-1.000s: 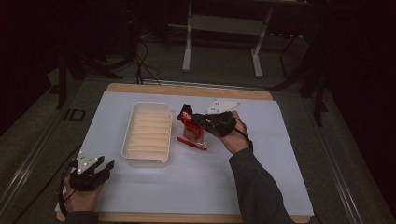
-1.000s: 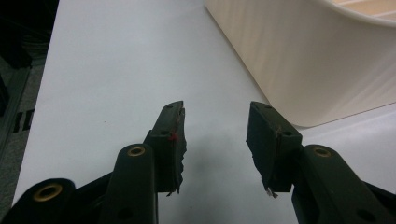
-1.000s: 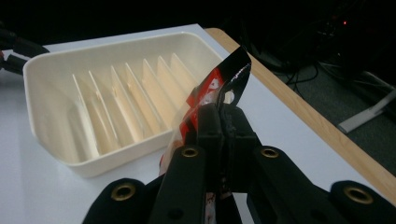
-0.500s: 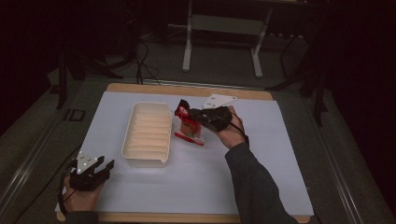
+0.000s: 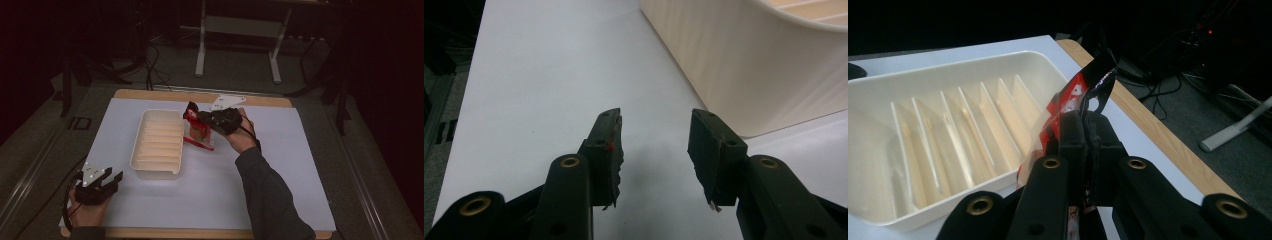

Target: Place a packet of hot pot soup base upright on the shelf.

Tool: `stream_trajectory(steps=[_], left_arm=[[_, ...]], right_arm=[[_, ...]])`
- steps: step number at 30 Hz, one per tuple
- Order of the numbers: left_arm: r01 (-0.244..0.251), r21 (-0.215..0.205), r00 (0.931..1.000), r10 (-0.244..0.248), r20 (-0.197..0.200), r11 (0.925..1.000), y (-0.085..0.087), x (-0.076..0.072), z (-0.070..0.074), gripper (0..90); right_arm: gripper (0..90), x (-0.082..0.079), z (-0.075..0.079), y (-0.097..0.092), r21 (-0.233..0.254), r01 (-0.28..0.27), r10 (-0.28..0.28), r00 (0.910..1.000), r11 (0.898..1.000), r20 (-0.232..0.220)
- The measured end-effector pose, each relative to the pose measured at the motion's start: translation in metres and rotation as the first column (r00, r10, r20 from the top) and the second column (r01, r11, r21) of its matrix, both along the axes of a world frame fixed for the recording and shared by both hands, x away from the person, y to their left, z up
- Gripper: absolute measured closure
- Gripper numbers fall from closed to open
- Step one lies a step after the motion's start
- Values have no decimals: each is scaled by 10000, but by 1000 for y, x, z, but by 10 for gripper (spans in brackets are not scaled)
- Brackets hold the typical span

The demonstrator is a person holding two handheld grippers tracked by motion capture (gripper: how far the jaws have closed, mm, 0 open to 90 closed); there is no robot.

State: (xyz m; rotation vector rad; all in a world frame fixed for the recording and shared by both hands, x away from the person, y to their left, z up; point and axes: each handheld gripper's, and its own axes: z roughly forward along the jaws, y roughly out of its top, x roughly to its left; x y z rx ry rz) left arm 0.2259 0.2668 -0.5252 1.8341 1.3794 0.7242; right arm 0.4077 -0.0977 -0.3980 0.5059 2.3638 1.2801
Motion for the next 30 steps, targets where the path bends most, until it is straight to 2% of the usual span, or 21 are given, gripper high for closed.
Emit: stream_trajectory(steps=[14,30], left_arm=[[-40,1,10000,40,30,10000,0,-2,0,566],[-99,-70,9999,100,50,9999,2,-3,1,566]], right_arm=[[874,8,4,12,-42,-61,62,9995,10000,298],[872,18,0,24,-146,8,-6,9998,9999,184]])
